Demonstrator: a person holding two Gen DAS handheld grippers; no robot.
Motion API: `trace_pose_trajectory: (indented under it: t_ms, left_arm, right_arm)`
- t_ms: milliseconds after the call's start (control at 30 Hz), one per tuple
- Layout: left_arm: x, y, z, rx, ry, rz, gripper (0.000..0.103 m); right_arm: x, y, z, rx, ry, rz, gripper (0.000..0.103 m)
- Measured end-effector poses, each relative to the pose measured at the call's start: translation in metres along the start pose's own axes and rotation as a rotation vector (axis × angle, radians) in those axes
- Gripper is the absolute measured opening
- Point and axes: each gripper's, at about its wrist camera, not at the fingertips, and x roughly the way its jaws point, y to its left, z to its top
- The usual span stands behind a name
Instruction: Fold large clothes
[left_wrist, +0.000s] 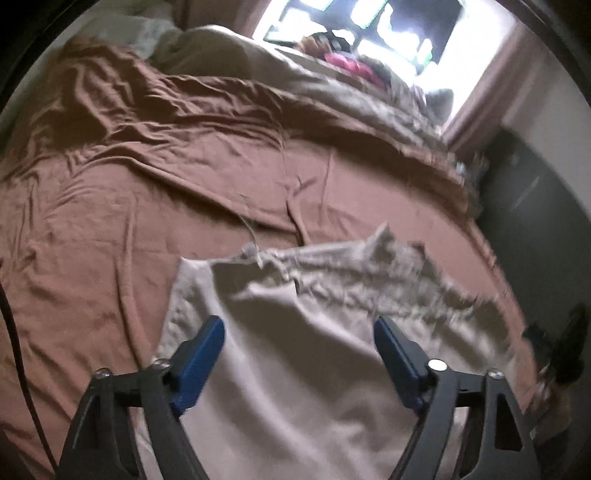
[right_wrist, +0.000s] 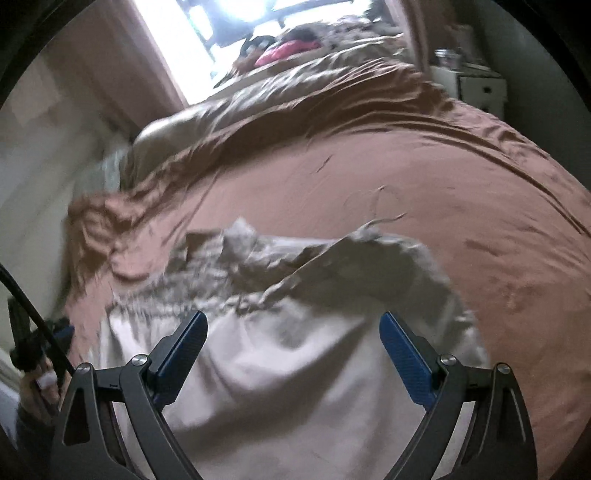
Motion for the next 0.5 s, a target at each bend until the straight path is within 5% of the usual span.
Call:
trace_pose_trajectory:
  t_ms: [100,333,400,500]
  left_arm:
    - [0.020,-0.016,-0.002,0.052,0.044,0.021,0.078]
    - [0.084,-0.045,0.000,0.157,0.195,0.085,0.078]
    - [0.106,-0.050,-0.004,0.197,0.251,0.122,0.078]
    - [0.132,-0.055,-0.012,0.265,0.310,0.174,0.078]
  right_arm:
    - [0.023,0.017,0.006,-0.042,0.066,-0.006,0.077]
    - [0.094,0.046,0.022,-0.135,0.217,-0.031,0.071]
    - [0.114,0.053,0.022,-0.159,0.273,-0.036,0.050]
    - [0.140,0.059,0.022,-0.200,0.321,-0.075,0.032]
